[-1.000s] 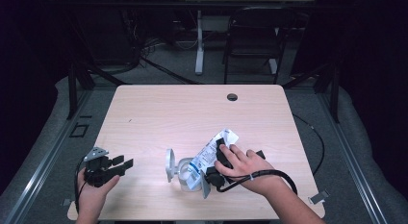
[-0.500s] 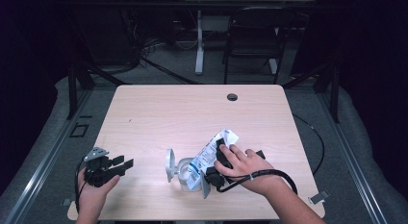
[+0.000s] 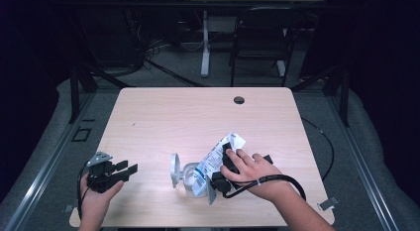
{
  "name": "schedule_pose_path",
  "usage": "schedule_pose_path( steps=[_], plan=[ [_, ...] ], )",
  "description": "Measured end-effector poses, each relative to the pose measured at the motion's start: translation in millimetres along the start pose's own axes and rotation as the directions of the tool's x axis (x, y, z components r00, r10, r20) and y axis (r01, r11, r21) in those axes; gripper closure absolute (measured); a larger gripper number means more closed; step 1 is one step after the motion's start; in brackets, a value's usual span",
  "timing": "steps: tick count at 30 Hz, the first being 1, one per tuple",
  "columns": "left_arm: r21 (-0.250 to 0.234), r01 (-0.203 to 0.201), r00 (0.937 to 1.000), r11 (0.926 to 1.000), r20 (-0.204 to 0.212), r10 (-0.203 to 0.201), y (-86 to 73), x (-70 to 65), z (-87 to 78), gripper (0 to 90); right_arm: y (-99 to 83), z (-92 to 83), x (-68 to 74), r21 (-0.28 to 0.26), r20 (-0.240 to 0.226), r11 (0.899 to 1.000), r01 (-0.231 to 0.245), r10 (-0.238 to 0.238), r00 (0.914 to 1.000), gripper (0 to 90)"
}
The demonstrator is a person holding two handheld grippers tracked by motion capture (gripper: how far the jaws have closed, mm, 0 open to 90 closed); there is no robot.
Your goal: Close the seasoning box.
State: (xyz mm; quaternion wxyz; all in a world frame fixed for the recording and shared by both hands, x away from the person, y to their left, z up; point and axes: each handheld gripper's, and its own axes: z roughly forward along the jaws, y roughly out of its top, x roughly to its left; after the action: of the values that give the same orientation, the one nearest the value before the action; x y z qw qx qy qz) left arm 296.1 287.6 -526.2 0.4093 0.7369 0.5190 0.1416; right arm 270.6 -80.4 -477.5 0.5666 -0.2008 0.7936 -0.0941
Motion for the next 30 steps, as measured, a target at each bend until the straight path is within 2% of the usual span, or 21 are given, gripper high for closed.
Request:
schedule_pose_path(
  steps=[3, 4, 7, 11, 14, 20, 30],
  plan=[
    [0.000, 0.003, 1.0000, 1.0000, -0.001, -0.003, -0.2, 0.4, -0.4, 52.5, 0.0, 0.2, -0.1, 0.000, -0.004, 1.000, -0.003, 0.003, 1.0000, 69.9],
    [-0.005, 0.002, 1.0000, 1.0000, -0.008, -0.002, -0.3, 0.5, -0.2, 52.5, 0.8, -1.0, -1.2, 0.016, 0.001, 1.000, 0.011, -0.011, 0.9999, 69.9],
    [-0.006, 0.003, 1.0000, 1.0000, -0.008, -0.004, -0.4, 0.9, -0.4, 52.4, 0.7, 0.5, -0.4, -0.003, 0.000, 1.000, -0.004, 0.004, 1.0000, 70.0],
    [0.010, 0.001, 1.0000, 0.9999, 0.000, -0.001, -0.1, 1.2, -1.0, 52.5, 1.3, 0.3, -0.1, 0.000, 0.001, 1.000, -0.006, 0.006, 1.0000, 70.1],
    [-0.005, 0.002, 1.0000, 1.0000, -0.008, -0.002, -0.3, 0.5, -0.3, 52.5, 1.2, 0.4, 0.5, 0.000, -0.001, 1.000, -0.004, 0.004, 1.0000, 70.4],
    [0.010, 0.001, 1.0000, 1.0000, -0.001, -0.001, 0.1, 0.8, -0.8, 52.4, 1.0, 0.1, 1.9, 0.000, -0.002, 1.000, -0.002, 0.002, 1.0000, 71.8],
    [0.001, 0.002, 1.0000, 1.0000, -0.001, -0.002, -0.1, 0.5, -0.3, 52.5, 1.5, -0.4, 1.3, 0.008, -0.006, 1.000, -0.001, 0.001, 1.0000, 74.5]
  ],
)
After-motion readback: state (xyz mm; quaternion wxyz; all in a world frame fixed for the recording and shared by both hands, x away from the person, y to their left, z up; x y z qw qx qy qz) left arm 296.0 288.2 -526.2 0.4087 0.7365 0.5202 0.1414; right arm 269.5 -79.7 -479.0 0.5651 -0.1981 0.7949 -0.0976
